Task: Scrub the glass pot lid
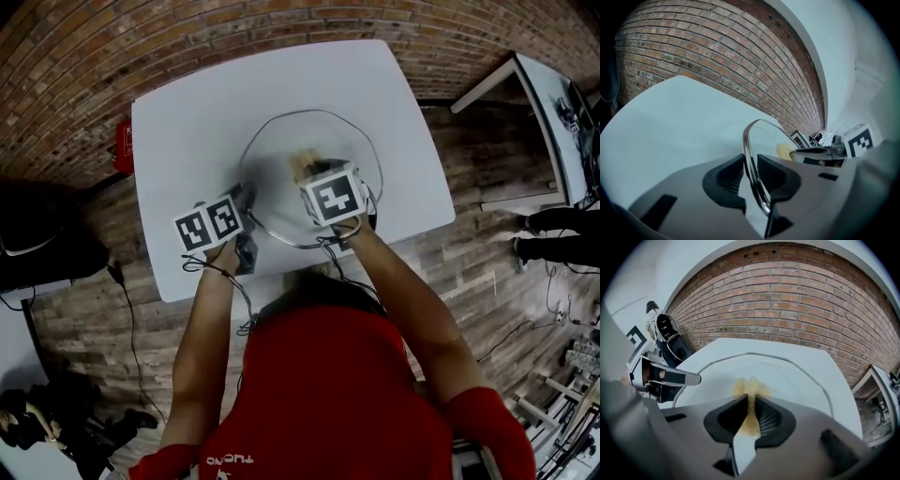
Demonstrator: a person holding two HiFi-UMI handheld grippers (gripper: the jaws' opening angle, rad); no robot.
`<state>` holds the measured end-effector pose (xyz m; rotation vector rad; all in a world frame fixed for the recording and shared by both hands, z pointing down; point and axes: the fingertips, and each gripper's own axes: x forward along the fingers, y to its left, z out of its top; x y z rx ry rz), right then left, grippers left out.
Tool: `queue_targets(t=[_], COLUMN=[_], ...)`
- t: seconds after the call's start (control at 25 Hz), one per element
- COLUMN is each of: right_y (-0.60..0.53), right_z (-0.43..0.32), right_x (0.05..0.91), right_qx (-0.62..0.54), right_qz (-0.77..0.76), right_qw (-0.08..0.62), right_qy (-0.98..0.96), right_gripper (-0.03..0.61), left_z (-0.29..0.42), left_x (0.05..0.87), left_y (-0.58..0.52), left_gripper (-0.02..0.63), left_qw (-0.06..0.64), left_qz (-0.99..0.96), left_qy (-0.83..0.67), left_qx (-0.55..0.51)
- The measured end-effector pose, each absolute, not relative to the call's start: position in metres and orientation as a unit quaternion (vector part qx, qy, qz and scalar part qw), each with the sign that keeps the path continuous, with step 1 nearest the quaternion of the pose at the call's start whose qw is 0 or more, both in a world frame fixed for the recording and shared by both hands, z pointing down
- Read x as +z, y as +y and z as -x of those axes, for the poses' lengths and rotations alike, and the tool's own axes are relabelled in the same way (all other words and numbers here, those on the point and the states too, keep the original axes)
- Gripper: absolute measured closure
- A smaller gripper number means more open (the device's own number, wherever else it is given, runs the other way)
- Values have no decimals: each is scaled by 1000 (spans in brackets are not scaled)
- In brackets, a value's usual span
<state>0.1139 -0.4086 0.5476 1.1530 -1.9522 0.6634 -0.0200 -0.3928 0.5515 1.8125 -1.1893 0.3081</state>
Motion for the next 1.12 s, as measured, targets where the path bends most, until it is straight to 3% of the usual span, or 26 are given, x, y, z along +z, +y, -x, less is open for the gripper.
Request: queue_targets(t=[0.12, 0.24, 0.52, 0.88, 1.0, 1.12], right_y=[-411, -412, -410, -424, -420, -414], right_z=[-113, -110, -124, -148, -144, -137], right_x=[545, 537, 498, 364, 333, 310], right_qx=[253, 251, 225, 66, 33, 5], right_qz=[-446, -439, -436, -433, -420, -411], right_qw=[376, 360, 297, 116, 76, 47], right_qy=[-772, -784, -819, -891, -904, -910], right_gripper=[519, 444, 420, 423, 439, 500], left_z=[20, 21, 41, 35, 9, -16], left_x=[551, 548, 519, 358, 312, 283], left_y=[-394, -394, -389, -404, -400, -397], left_gripper=[515, 513, 446, 449, 511, 554], left_qw=[451, 437, 388, 143, 82, 45], left_qz=[-739, -746, -757, -827, -848, -864], left_qy=[-484, -485, -514, -544, -523, -501], left_qx=[127, 128, 110, -2, -24, -33])
